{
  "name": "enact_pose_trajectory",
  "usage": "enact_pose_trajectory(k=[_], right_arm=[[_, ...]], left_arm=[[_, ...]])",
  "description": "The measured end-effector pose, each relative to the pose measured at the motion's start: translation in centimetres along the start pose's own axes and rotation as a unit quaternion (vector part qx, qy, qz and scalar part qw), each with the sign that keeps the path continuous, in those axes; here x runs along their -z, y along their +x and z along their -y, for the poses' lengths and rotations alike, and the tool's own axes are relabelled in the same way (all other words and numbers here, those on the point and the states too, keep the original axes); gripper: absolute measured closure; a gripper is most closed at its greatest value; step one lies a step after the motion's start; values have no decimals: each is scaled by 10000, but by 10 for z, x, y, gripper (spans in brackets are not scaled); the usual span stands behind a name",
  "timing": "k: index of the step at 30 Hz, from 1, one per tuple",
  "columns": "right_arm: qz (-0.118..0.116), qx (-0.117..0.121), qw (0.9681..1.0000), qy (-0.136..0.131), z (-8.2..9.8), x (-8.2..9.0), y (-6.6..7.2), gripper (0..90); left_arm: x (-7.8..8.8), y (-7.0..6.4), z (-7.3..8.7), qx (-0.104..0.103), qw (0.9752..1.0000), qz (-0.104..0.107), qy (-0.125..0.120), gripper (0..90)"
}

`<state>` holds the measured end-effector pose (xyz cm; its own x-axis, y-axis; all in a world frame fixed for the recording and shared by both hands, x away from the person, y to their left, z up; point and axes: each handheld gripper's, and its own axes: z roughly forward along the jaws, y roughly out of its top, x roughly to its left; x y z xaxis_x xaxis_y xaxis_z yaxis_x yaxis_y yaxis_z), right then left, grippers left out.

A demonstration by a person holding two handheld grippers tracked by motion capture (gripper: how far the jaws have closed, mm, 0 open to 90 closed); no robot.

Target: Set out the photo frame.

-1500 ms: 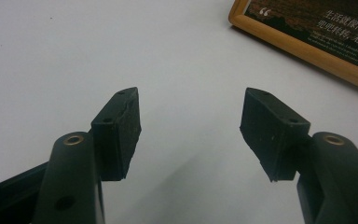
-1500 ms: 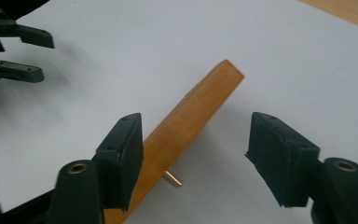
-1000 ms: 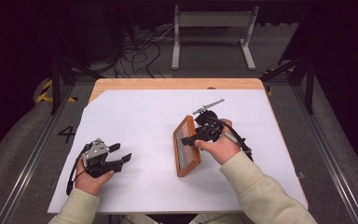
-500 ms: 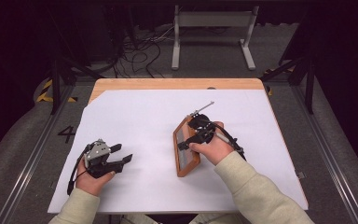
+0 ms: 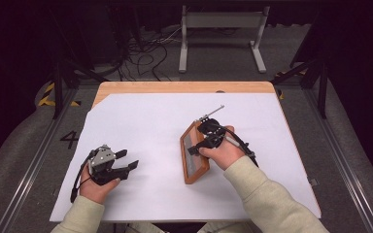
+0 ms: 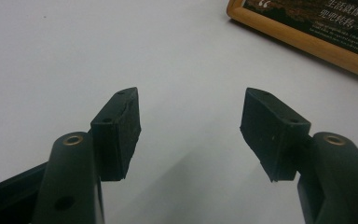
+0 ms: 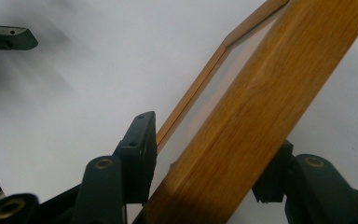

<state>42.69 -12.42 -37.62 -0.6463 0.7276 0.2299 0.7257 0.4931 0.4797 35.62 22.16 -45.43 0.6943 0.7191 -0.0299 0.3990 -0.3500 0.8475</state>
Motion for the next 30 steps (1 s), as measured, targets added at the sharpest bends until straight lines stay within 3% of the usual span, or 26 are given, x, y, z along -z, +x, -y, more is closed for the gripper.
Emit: enact_pose_trajectory(k=[3, 6, 16, 20, 24, 27, 30], right_arm=[[2, 7, 10000, 25, -1, 0, -1, 534], [-100, -36, 9999, 60, -3, 5, -3, 650], [-261, 74, 9993, 246, -7, 8, -3, 690], [-163, 396, 9984, 372, -11, 17, 0, 702], [-223, 769, 9960, 392, -15, 26, 1, 702], [-269, 1242, 9909, 439, -20, 35, 4, 702], [-249, 1724, 9832, 542, -25, 42, 8, 702]], left_arm=[[0, 0, 0, -7, 10000, 3, -10, 381], [0, 0, 0, -13, 10000, 10, -32, 381], [0, 0, 1, -5, 10000, 25, -29, 383], [0, 1, 1, 0, 10000, 25, -28, 384], [0, 0, 1, 1, 10000, 27, -25, 385], [0, 0, 1, -1, 10000, 29, -16, 386], [-1, 0, 1, 6, 10000, 33, -13, 386]])
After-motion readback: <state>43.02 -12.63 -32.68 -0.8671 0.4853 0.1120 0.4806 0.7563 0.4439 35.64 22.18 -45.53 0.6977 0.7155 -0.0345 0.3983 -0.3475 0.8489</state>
